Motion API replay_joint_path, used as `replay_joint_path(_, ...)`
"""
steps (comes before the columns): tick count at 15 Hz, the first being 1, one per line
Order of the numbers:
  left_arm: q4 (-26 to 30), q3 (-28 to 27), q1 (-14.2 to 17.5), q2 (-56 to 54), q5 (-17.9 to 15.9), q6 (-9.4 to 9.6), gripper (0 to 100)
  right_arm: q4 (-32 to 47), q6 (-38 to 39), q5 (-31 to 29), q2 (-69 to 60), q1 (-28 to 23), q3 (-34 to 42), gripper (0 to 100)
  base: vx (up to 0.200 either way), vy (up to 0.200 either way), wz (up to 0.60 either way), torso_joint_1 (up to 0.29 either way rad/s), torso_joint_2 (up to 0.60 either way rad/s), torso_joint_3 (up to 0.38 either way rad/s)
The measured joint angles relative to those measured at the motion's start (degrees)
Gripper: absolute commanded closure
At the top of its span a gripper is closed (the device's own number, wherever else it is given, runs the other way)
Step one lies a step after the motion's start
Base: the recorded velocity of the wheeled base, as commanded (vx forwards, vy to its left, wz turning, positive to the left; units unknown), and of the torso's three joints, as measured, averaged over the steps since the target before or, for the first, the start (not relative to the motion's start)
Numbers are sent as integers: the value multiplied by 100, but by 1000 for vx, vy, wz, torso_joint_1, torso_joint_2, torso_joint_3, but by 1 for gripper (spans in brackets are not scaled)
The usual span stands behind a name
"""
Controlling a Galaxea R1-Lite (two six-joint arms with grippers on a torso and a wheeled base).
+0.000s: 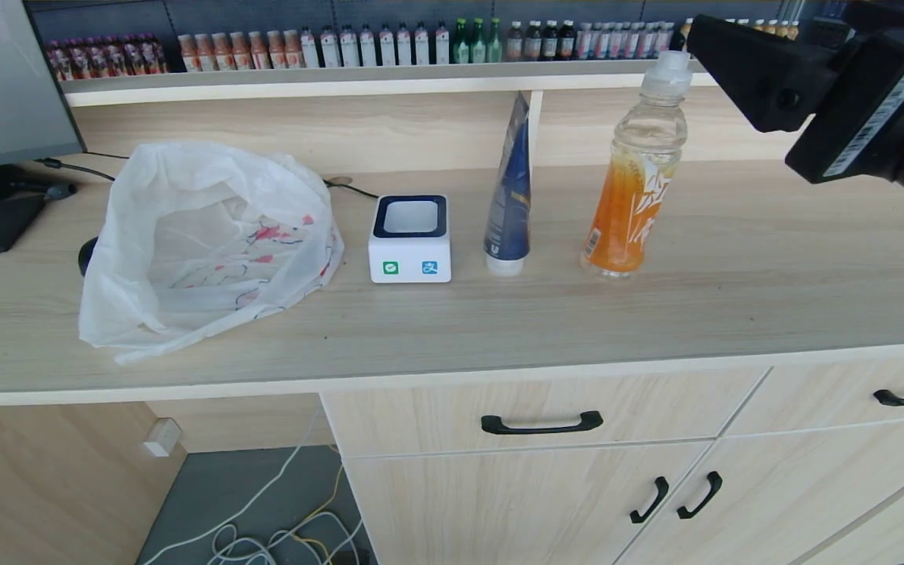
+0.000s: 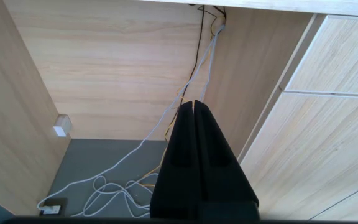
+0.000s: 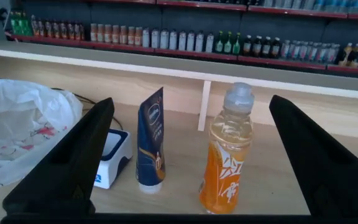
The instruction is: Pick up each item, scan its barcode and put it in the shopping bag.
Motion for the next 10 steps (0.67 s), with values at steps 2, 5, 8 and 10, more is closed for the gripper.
replay_joint_path(2, 0, 0, 0, 0, 0, 1, 100, -505, 2, -211, 485, 67, -48, 0, 0, 0, 0, 0, 0, 0)
replay_joint_path(5, 0, 0, 0, 0, 0, 0, 100, -536, 18, -234, 844, 94, -146, 0, 0, 0, 0, 0, 0, 0)
replay_joint_path(8, 0, 0, 0, 0, 0, 0, 100, -545, 265, -269, 1018, 89, -211, 0, 0, 0, 0, 0, 0, 0)
replay_joint_path(10, 0, 0, 0, 0, 0, 0, 100, -542, 500, -277, 1128, 39, -224, 0, 0, 0, 0, 0, 0, 0)
